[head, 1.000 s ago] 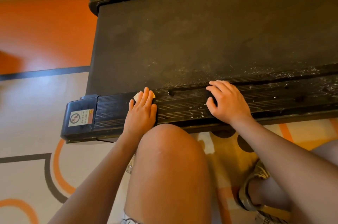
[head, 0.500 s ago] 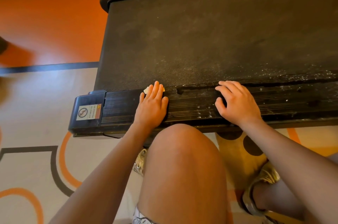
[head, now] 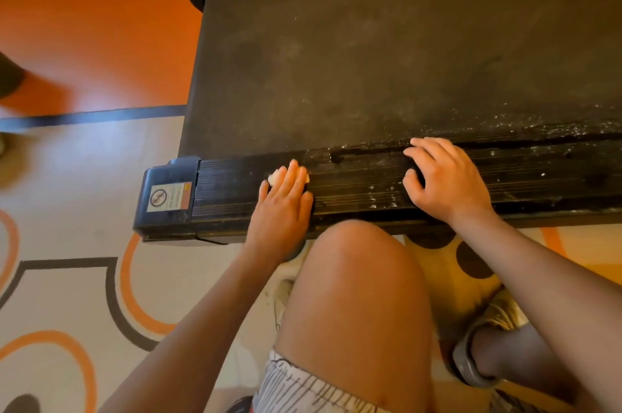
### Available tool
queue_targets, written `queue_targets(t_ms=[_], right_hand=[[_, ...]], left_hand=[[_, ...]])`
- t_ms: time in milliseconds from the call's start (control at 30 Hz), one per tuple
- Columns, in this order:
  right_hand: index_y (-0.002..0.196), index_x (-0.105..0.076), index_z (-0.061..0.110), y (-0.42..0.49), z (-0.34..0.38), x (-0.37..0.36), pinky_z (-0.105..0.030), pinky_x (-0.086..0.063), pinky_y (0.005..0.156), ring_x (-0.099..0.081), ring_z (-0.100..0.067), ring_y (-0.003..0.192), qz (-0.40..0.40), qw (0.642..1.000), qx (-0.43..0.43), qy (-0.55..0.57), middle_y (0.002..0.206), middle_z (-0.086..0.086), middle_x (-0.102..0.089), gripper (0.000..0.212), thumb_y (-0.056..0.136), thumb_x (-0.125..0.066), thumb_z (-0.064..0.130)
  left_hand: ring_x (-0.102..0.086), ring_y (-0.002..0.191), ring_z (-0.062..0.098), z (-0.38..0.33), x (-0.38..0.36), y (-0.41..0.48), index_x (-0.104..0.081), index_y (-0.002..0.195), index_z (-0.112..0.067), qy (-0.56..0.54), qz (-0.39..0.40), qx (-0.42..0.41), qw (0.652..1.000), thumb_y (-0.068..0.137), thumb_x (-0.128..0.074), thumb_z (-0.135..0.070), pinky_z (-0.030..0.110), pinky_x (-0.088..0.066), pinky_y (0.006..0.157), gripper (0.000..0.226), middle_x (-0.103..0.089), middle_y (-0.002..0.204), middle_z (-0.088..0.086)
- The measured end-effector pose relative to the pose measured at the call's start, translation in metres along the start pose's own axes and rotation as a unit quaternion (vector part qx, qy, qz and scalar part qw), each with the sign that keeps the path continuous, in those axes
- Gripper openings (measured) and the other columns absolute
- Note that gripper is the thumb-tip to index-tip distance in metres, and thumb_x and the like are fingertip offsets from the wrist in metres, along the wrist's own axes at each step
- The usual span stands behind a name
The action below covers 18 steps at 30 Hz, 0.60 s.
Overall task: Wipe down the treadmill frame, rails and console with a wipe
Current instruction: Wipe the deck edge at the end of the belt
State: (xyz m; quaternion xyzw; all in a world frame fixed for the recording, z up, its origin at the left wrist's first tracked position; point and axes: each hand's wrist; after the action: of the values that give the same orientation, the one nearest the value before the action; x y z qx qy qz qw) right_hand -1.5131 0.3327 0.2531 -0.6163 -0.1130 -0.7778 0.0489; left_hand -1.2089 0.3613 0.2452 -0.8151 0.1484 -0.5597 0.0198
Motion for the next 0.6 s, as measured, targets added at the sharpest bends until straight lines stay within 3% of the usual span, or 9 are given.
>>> queue_targets(t_ms=[167, 433, 600], right_hand=[[0.131, -0.066, 0.008, 0.0, 0.0, 0.0, -0.046, -0.046, 0.11, -0.052, -0.027, 0.134, 0.003, 1.0, -0.002, 0.004, 0.139, -0.012, -0.061, 0.051, 0.095, -0.042, 0.035], [0.131, -0.066, 0.009, 0.0, 0.001, 0.002, -0.046, -0.045, 0.11, -0.053, -0.028, 0.134, 0.007, 1.0, -0.007, 0.006, 0.14, -0.012, -0.061, 0.051, 0.095, -0.042, 0.036], [0.131, -0.066, 0.009, 0.0, 0.001, 0.003, -0.046, -0.044, 0.109, -0.053, -0.028, 0.134, 0.003, 1.0, -0.008, 0.002, 0.14, -0.012, -0.061, 0.048, 0.095, -0.045, 0.034]], left_hand=[[0.001, 0.157, 0.024, -0.017, 0.001, 0.04, -0.013, 0.162, -0.02, -0.021, -0.013, 0.032, 0.999, 0.111, -0.021, -0.041, 0.045, 0.002, 0.124, 0.056, -0.003, 0.171, 0.002], [0.009, 0.155, 0.013, -0.01, -0.024, -0.042, -0.01, 0.162, -0.027, -0.035, -0.025, 0.019, 0.999, 0.111, -0.021, -0.045, 0.036, 0.007, 0.122, 0.055, 0.004, 0.168, -0.01], [0.001, 0.157, 0.022, -0.015, -0.012, 0.006, -0.014, 0.162, -0.021, -0.021, -0.027, 0.038, 0.999, 0.111, -0.02, -0.042, 0.04, 0.004, 0.122, 0.056, -0.003, 0.17, -0.001]])
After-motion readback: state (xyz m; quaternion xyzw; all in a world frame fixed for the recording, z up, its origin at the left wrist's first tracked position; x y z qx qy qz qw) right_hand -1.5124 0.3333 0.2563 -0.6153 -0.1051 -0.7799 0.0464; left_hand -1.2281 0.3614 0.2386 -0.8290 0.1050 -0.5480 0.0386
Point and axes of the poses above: each hand's wrist, its own y-axis towards the middle knuckle, its own x-axis out of the back of the hand, z = x × y
